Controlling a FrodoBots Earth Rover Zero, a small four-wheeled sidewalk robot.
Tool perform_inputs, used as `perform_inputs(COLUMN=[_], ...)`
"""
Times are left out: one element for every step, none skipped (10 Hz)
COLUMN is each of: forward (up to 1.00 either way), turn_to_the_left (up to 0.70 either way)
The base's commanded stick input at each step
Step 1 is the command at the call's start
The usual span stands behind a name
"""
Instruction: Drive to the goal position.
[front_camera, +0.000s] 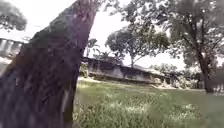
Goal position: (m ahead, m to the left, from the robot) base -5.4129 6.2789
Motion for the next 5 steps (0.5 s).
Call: perform_inputs(forward=[0.00,0.00,0.00,0.47,0.70], turn_to_the_left=[0.00,0.00,0.00,0.00,0.00])
